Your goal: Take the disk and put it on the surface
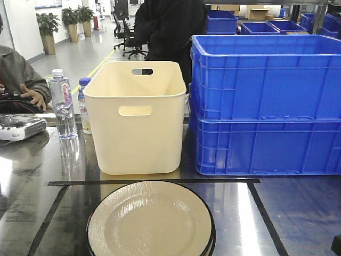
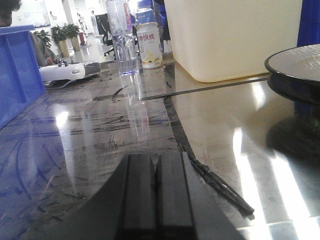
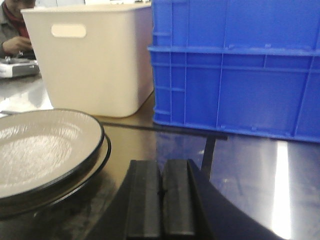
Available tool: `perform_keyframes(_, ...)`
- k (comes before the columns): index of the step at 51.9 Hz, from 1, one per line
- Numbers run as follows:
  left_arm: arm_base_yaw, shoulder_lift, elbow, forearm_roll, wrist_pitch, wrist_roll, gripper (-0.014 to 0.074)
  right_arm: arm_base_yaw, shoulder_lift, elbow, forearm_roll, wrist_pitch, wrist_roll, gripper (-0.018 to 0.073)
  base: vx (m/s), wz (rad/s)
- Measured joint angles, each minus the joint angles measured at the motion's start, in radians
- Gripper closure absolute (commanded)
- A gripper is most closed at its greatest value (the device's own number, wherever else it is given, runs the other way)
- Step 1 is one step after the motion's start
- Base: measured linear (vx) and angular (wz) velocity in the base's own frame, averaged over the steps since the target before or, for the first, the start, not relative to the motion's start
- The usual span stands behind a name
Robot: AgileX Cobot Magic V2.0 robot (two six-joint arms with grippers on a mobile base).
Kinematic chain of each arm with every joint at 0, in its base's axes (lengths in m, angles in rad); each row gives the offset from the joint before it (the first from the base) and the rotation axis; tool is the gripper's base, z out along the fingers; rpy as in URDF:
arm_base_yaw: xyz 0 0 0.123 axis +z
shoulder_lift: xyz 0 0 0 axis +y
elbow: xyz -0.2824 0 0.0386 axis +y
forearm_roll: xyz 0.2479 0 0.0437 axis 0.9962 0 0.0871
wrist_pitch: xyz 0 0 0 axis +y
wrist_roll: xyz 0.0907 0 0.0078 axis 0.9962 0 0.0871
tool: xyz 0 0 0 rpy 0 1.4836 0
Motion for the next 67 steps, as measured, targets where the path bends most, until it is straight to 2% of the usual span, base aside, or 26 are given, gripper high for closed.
perform_keyframes(3,0.0,0.0,0.0,0.0,0.0,0.0,0.0598,0.0,0.0,0.0,-0.25,0.018,0.235,0.0568,0.0,0.0)
perform_keyframes(5,0.0,0.0,0.0,0.0,0.0,0.0,0.0598,0.0,0.0,0.0,-0.36,0.025,0.373,0.0568,0.0,0.0)
perform_keyframes(9,0.0,0.0,0.0,0.0,0.0,0.0,0.0598,0.0,0.0,0.0,-0.558,0.039,0.576,0.0568,0.0,0.0)
perform_keyframes(13,0.0,0.0,0.0,0.0,0.0,0.0,0.0598,0.0,0.0,0.0,-0.692,0.043,0.711,0.0568,0.0,0.0)
perform_keyframes(16,0.0,0.0,0.0,0.0,0.0,0.0,0.0598,0.0,0.0,0.0,-0.755,0.045,0.767,0.0568,0.0,0.0)
perform_keyframes(23,0.0,0.0,0.0,0.0,0.001,0.0,0.0598,0.0,-0.018,0.035,-0.796,0.017,0.799,0.0568,0.0,0.0)
perform_keyframes(32,0.0,0.0,0.0,0.0,0.003,0.0,0.0598,-0.007,-0.162,0.213,-0.8,-0.021,0.804,0.0568,0.0,0.0)
perform_keyframes(41,0.0,0.0,0.0,0.0,0.004,0.0,0.0598,-0.106,-0.347,0.382,-0.809,-0.018,0.849,0.0568,0.0,0.0)
perform_keyframes(51,0.0,0.0,0.0,0.0,0.004,0.0,0.0598,-0.19,-0.506,0.403,-0.89,0.006,0.853,0.0568,0.0,0.0)
perform_keyframes(57,0.0,0.0,0.0,0.001,0.004,0.0,0.0598,-0.193,-0.526,0.403,-0.927,0.012,0.853,0.0568,0.0,0.0)
perform_keyframes(67,0.0,0.0,0.0,0.001,0.004,0.0,0.0598,-0.193,-0.526,0.403,-0.937,0.013,0.853,0.0568,0.0,0.0)
